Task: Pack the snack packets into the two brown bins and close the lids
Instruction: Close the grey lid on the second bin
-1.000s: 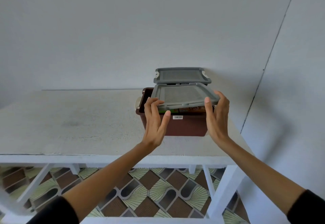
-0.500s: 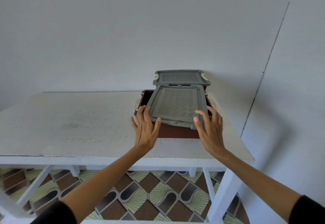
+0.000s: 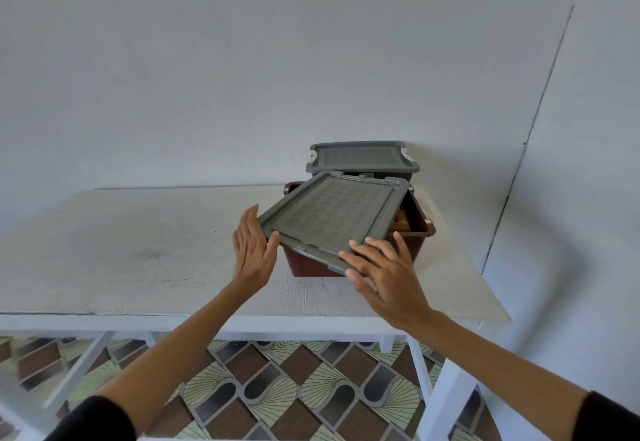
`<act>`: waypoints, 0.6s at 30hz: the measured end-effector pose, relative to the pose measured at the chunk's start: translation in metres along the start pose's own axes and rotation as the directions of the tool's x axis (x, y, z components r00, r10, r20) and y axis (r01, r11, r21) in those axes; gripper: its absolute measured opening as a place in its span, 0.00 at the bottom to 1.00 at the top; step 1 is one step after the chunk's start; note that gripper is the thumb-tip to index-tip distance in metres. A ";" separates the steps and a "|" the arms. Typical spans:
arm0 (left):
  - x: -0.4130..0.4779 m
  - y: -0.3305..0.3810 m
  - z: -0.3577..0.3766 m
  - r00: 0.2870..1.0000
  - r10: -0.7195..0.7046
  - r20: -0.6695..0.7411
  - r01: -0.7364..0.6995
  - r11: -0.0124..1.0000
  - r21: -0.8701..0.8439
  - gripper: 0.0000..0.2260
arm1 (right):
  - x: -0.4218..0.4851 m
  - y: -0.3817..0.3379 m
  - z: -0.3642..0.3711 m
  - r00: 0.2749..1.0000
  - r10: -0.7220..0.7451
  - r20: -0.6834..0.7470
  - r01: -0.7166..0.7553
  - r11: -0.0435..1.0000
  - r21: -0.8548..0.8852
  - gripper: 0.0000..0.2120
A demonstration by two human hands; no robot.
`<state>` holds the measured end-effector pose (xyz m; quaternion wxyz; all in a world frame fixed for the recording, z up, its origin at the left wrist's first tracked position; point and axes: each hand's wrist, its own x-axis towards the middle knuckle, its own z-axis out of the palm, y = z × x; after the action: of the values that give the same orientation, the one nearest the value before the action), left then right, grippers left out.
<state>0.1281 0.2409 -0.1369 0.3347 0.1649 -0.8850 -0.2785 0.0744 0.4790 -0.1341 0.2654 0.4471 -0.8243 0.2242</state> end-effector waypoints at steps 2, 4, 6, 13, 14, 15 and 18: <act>0.002 -0.002 -0.001 0.995 -0.094 0.021 0.095 0.993 -0.075 0.32 | -0.001 -0.015 0.003 0.999 -0.049 0.021 0.050 0.999 -0.020 0.27; 0.007 -0.001 0.001 0.972 -0.227 0.064 0.234 0.963 -0.134 0.27 | -0.002 -0.030 0.006 0.996 -0.073 0.049 0.076 0.995 -0.067 0.27; 0.011 0.005 0.003 0.940 -0.333 0.073 0.341 0.919 -0.196 0.23 | -0.002 -0.041 0.009 0.994 -0.070 0.083 0.078 0.992 -0.098 0.26; 0.012 0.046 0.016 0.995 -0.094 0.037 0.098 0.987 -0.130 0.29 | 0.019 -0.032 0.010 0.974 -0.040 0.224 0.028 0.998 0.055 0.32; 0.017 0.047 0.017 0.996 -0.006 0.093 0.005 1.000 0.019 0.29 | 0.021 -0.028 0.009 0.972 -0.036 0.231 0.012 0.994 0.106 0.33; 0.023 0.047 0.018 0.984 0.041 0.174 -0.069 0.985 0.157 0.27 | 0.022 -0.023 0.009 0.974 -0.030 0.227 -0.004 0.989 0.149 0.33; 0.037 0.049 0.021 0.936 -0.049 0.349 -0.072 0.943 0.325 0.24 | 0.023 -0.013 0.010 0.978 -0.029 0.207 -0.001 0.989 0.147 0.32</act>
<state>0.0816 0.2703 -0.1021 0.1397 0.1611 -0.9658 -0.1478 0.0724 0.4524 -0.1257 0.1457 0.4921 -0.8257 0.2340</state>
